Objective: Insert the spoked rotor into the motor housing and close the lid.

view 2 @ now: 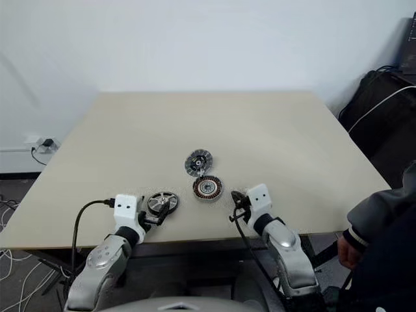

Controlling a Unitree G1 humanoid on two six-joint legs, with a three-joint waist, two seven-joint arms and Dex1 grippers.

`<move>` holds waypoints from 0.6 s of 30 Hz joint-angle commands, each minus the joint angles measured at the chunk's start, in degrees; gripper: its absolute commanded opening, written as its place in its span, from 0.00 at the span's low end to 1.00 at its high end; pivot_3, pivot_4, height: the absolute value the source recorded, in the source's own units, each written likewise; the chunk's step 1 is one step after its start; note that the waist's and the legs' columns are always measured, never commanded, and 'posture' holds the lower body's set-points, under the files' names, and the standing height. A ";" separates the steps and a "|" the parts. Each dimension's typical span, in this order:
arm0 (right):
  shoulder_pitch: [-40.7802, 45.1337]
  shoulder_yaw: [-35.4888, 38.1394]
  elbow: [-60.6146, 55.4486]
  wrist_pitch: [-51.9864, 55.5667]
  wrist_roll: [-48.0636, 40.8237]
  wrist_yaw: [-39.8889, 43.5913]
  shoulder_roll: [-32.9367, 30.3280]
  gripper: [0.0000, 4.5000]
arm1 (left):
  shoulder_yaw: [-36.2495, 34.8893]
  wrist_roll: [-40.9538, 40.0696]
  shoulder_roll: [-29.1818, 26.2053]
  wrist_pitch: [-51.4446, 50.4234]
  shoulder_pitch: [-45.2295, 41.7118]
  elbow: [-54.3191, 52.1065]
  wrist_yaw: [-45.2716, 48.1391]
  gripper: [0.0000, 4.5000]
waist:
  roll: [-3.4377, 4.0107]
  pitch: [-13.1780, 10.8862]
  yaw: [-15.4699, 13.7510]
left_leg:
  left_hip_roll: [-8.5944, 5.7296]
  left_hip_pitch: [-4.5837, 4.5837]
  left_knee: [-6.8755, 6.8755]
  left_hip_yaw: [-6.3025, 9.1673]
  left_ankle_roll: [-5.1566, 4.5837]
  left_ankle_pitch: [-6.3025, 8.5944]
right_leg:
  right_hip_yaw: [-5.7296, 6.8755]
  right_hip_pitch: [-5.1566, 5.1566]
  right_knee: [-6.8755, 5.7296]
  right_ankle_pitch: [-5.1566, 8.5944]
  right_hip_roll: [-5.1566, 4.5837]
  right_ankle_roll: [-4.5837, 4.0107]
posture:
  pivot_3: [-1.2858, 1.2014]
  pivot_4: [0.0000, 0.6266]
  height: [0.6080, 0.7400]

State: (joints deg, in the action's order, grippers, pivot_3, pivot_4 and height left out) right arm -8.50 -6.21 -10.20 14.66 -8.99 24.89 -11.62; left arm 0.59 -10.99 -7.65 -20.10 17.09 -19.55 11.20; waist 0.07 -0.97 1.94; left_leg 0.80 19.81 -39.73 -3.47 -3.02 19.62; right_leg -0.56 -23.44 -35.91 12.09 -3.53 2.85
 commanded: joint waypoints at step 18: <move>-8.40 1.55 -2.36 -1.61 -4.60 2.75 -2.59 0.01 | -15.94 -41.46 14.55 -7.98 2.82 1.25 -4.03 1.00 | -0.56 -0.10 -0.62 | 0.02 0.00 -0.11 0.02 -0.08 0.05 | 0.01 -0.02 0.03 0.16 -0.02 0.23 | 0.52 0.00 1.00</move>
State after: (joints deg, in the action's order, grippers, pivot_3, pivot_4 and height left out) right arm -17.29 -5.40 -10.83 13.19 -12.85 27.52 -13.91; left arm -15.85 -50.41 4.10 -27.72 20.60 -17.96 7.13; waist -0.49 -1.07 1.32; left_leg 0.82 19.82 -39.83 -3.45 -3.10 19.67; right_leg -0.55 -23.45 -35.88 12.25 -3.54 3.08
